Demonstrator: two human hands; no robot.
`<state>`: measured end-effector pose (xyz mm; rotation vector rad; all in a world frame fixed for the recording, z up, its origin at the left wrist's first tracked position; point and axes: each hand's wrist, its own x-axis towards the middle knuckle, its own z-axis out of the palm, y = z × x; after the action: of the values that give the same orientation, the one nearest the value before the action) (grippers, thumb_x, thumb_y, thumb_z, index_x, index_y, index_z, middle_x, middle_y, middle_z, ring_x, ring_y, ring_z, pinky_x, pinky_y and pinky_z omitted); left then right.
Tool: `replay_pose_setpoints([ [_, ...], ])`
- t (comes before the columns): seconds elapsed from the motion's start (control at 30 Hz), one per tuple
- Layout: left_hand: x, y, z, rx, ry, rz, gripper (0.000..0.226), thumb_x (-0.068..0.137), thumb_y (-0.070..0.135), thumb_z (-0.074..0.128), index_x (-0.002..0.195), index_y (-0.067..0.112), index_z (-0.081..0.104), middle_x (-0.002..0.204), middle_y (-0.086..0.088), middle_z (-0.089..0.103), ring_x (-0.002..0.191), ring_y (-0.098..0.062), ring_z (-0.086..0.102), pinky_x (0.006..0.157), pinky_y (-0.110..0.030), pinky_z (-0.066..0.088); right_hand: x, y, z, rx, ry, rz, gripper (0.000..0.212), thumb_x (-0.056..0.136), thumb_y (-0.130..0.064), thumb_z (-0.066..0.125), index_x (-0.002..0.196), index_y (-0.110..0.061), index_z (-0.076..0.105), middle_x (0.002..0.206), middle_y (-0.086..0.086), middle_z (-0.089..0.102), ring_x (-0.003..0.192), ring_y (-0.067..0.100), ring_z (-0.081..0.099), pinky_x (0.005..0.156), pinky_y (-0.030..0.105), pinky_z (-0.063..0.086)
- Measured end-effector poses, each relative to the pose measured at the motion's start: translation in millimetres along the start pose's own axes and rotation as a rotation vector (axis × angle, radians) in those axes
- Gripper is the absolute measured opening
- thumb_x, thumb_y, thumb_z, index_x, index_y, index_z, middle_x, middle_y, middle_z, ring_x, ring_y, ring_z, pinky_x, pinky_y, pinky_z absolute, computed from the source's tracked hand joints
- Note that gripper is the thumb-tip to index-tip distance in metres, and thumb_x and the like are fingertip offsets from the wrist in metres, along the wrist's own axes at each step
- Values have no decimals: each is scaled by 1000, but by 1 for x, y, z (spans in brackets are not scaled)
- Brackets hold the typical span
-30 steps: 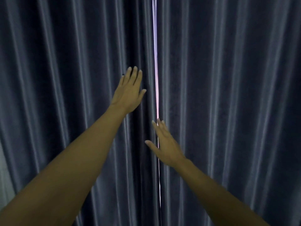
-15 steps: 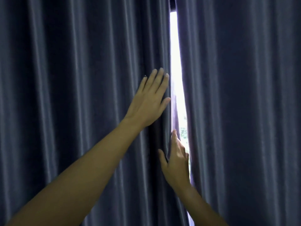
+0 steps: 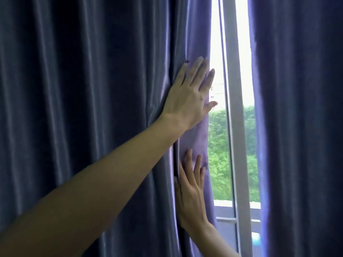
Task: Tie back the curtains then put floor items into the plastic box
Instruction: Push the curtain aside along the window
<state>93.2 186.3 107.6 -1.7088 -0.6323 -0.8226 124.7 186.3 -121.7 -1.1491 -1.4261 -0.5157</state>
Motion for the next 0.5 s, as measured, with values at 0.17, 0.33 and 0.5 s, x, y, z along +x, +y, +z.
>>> replay_pose_setpoints([
  [0.17,-17,-38,22,181,-122,-57,83,92,66,24,153,14,1,160,-16,-2,148,-32,-2,117,-48,-8,9,-17,23,195,-89,-7,49,103,-46,10,151,-44,-1,161,-15,-4,149,20,-11,116,55,-7],
  [0.33,-35,-77,27,292,-173,-81,86,91,68,22,153,15,-3,161,-13,-5,148,-30,-4,117,-46,-9,18,-43,58,357,-125,-63,48,102,-48,6,148,-49,-8,161,-16,-3,149,17,-8,117,48,-6],
  [0.5,-58,-118,21,409,-217,-77,86,90,70,21,153,15,-2,161,-12,-2,148,-30,-1,118,-46,-5,23,-84,98,491,-149,-100,48,102,-46,6,147,-49,-14,161,-7,3,149,16,-9,118,47,-4],
])
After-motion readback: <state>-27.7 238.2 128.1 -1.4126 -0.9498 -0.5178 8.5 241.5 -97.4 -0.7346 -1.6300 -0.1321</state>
